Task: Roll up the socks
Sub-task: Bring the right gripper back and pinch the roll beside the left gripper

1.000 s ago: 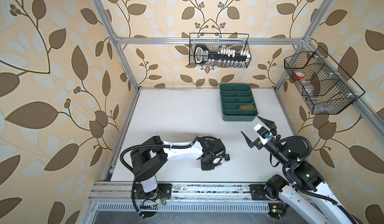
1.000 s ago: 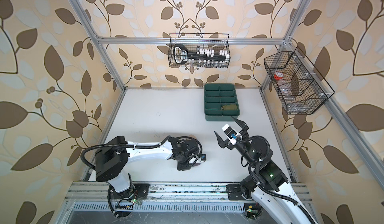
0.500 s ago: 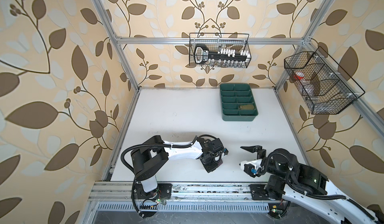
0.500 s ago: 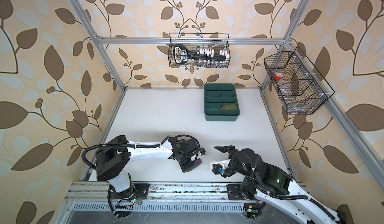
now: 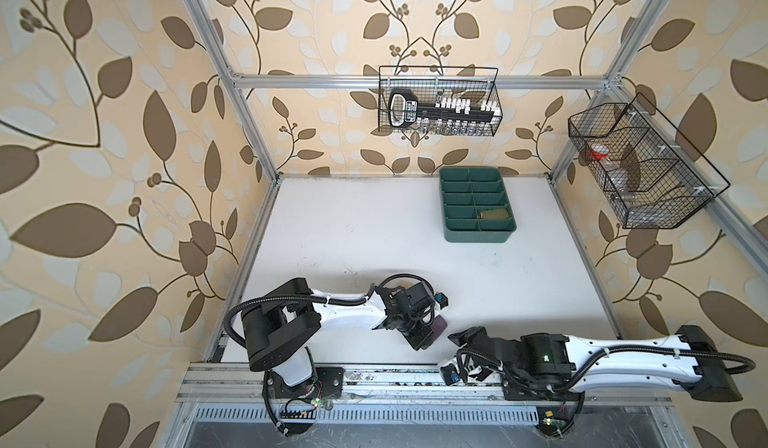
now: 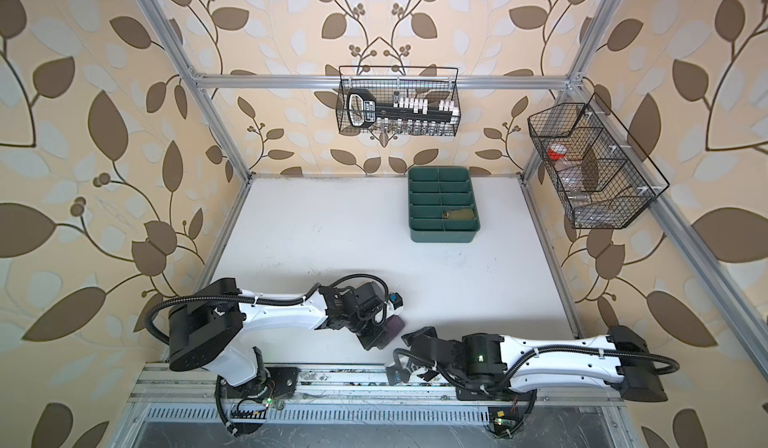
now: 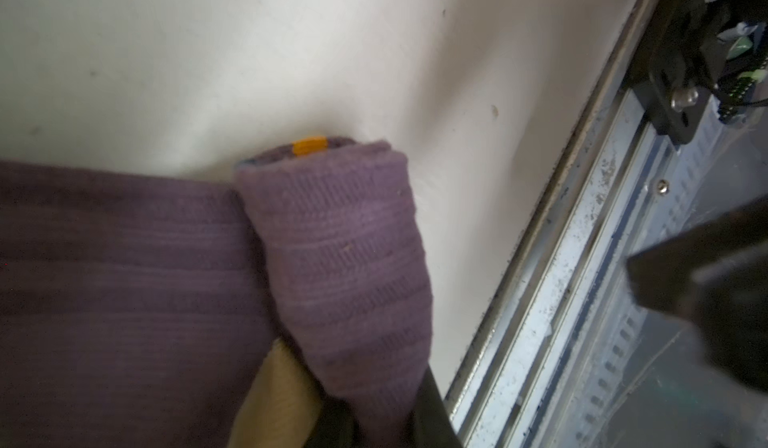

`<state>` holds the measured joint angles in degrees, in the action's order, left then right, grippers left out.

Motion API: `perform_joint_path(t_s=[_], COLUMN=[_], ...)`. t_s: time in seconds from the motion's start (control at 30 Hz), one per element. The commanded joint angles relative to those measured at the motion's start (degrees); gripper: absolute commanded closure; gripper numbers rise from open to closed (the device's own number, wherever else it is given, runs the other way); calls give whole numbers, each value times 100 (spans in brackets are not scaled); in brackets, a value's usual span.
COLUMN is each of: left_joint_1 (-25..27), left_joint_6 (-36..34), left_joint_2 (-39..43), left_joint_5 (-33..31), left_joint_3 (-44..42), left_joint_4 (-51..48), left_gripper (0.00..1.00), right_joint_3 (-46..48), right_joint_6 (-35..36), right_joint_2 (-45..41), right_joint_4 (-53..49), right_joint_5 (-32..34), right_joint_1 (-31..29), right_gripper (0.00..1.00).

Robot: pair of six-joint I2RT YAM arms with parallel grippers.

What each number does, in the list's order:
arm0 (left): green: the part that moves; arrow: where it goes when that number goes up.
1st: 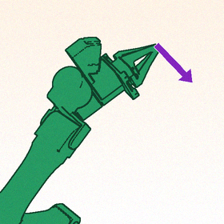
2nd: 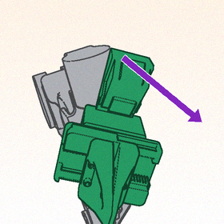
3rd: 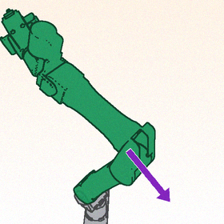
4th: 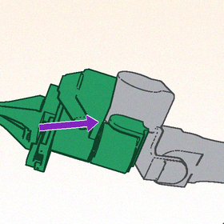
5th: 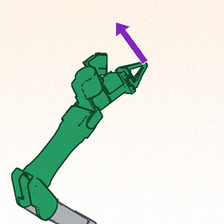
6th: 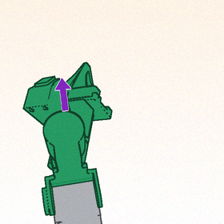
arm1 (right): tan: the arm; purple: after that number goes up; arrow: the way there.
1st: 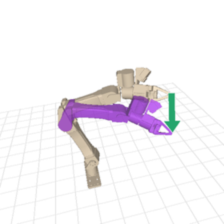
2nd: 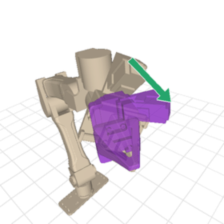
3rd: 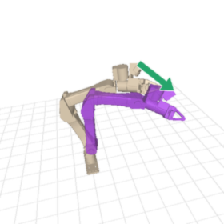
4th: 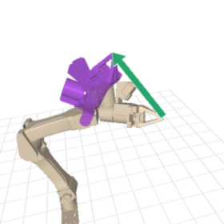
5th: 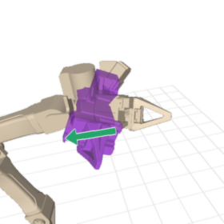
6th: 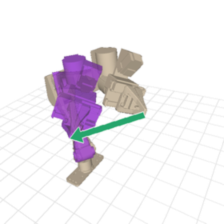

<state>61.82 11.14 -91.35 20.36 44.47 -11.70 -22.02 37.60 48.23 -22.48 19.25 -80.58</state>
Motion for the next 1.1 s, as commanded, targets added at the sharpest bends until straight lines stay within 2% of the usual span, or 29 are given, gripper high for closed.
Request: perform_joint_path(t_s=[0.0,0.2,0.33,0.57,0.67,0.83,1.07], left_joint_1=[49,47,46,48,43,41,42], left_joint_6=[95,-32,-83,-278,-462,-724,-753], left_joint_2=[-182,-234,-217,-135,-15,154,64], left_joint_5=[126,223,239,147,-57,-241,-155], left_joint_3=[-272,-233,-250,-145,-16,103,176], left_joint_4=[-236,-236,-200,-374,-603,-825,-934], left_gripper=[94,94,93,91,84,82,83], right_joint_3=[80,40,-6,-169,-198,-206,-149], right_joint_6=[-103,273,370,268,212,287,526], right_joint_2=[399,1328,1981,2534,2612,2622,2208], right_joint_4=[1297,1982,2163,2108,1895,1591,1312], right_joint_5=[102,-112,-199,-470,-548,-492,-7], right_joint_1=[319,846,960,1028,1035,1061,1132], right_gripper=[47,46,47,65,69,66,50])
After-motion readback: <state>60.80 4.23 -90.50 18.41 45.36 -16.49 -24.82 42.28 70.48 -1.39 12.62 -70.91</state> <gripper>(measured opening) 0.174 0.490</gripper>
